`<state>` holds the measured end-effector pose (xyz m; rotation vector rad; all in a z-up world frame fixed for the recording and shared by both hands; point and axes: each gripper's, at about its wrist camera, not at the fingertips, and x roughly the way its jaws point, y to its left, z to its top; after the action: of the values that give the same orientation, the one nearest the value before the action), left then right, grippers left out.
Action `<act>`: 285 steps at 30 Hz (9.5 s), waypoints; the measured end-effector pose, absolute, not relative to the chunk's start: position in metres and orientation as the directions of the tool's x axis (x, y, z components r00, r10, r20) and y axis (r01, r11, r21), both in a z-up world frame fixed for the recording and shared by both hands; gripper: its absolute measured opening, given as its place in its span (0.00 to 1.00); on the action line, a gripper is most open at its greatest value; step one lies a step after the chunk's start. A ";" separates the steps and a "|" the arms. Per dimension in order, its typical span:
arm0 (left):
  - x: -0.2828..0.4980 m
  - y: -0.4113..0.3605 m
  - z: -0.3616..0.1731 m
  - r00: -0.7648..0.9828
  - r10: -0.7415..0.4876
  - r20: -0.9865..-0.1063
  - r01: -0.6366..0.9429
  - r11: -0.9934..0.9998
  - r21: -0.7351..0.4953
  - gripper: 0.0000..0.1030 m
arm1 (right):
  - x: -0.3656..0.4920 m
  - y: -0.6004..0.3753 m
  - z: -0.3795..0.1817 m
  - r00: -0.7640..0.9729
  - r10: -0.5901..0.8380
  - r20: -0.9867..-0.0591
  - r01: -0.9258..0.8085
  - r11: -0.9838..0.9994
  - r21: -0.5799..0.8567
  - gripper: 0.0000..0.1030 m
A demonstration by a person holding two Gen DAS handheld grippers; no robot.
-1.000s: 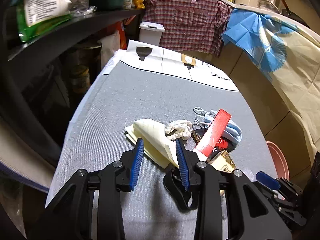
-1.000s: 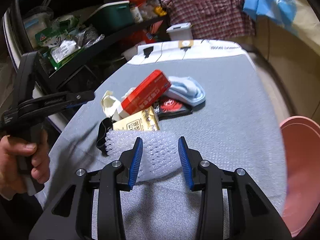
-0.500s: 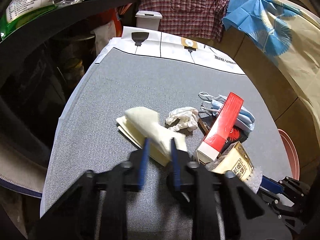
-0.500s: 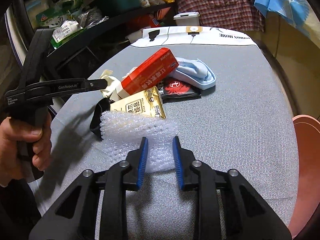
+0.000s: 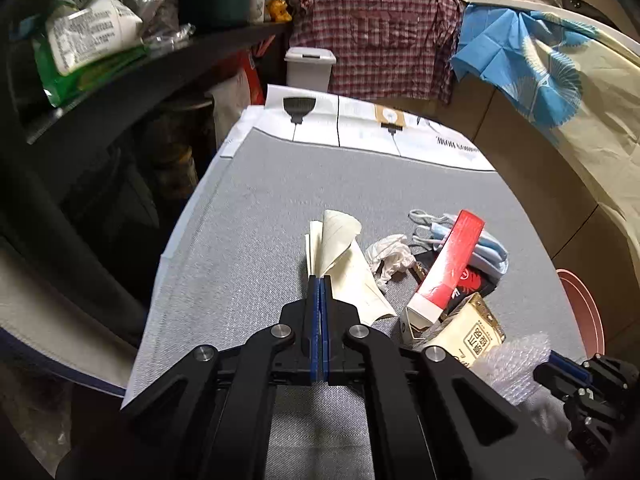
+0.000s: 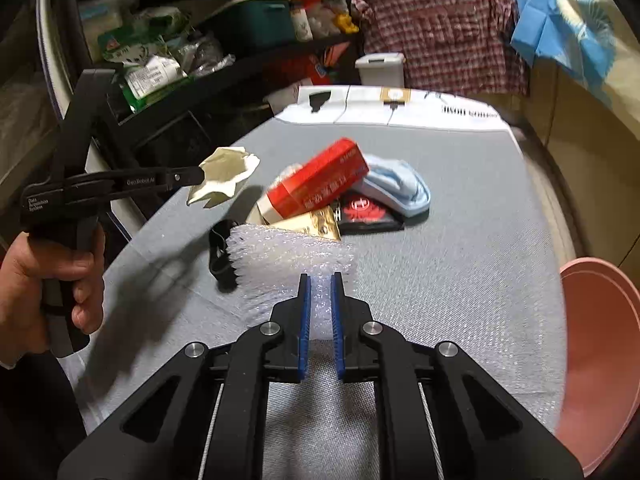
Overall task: Collect trash
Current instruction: 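Carry the napkin with the left tool while the right tool carries the foam netting over the pink bucket, then open both tools to drop the napkin and foam netting into the bucket, then move both open tools back over the items on the ironing board, then grasp the black elastic band with the left tool while the right tool grasps the cream tissue pack, then carry the black band with the left tool while the right tool carries the tissue pack over the bucket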
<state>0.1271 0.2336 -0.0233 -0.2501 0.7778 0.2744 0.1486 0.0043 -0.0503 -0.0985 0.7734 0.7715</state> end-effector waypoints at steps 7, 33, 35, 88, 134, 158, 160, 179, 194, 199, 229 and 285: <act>0.113 0.226 -0.006 0.715 0.163 -0.680 -0.320 0.941 -0.111 0.01 | 0.137 -0.008 -0.035 0.508 0.581 -0.635 -0.644 0.746 0.167 0.10; 0.051 0.145 0.008 0.790 0.113 -0.603 -0.260 0.952 -0.162 0.01 | 0.109 -0.100 0.052 0.683 0.496 -0.536 -0.526 0.843 0.109 0.10; 0.050 0.139 0.006 0.789 0.109 -0.605 -0.254 0.954 -0.159 0.01 | 0.109 -0.113 0.053 0.693 0.474 -0.542 -0.509 0.855 0.097 0.10; 0.169 -0.074 -0.007 0.754 -0.218 -0.619 0.167 0.976 -0.141 0.01 | 0.185 -0.280 0.029 0.824 0.085 -0.559 -0.049 0.996 0.080 0.10; 0.092 0.055 0.040 0.778 -0.117 -0.617 0.025 0.987 -0.156 0.27 | 0.154 -0.250 0.040 0.835 0.196 -0.513 -0.199 0.979 0.050 0.40; 0.049 0.231 0.015 0.766 0.141 -0.627 -0.353 0.908 -0.227 0.27 | 0.143 -0.020 0.002 0.658 0.540 -0.525 -0.561 0.816 0.139 0.70; 0.050 0.237 0.011 0.762 0.142 -0.632 -0.363 0.902 -0.234 0.27 | 0.147 0.004 -0.013 0.614 0.554 -0.562 -0.600 0.790 0.124 0.75; 0.089 0.221 -0.042 0.691 0.018 -0.722 -0.308 0.912 -0.272 0.27 | 0.168 0.065 -0.080 0.421 0.494 -0.761 -0.702 0.709 0.072 0.79; 0.107 0.194 -0.072 0.590 0.003 -0.807 -0.278 0.940 -0.200 0.20 | 0.177 0.043 -0.071 0.473 0.475 -0.742 -0.634 0.768 0.088 0.69; 0.102 0.194 -0.068 0.599 0.041 -0.800 -0.282 0.946 -0.163 0.03 | 0.175 0.034 -0.067 0.496 0.468 -0.732 -0.618 0.782 0.081 0.69; 0.061 0.142 -0.014 0.755 0.059 -0.653 -0.216 0.963 -0.163 0.03 | 0.121 -0.076 0.029 0.670 0.431 -0.605 -0.522 0.852 0.029 0.69; 0.107 -0.005 -0.017 0.731 -0.116 -0.672 0.041 0.991 -0.126 0.03 | 0.157 -0.255 0.034 0.816 0.157 -0.557 -0.164 0.986 0.037 0.69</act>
<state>0.1070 -0.0051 -0.0170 -0.1050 0.7461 -0.0864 0.1574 -0.2547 0.0344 -0.0134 0.5928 0.1710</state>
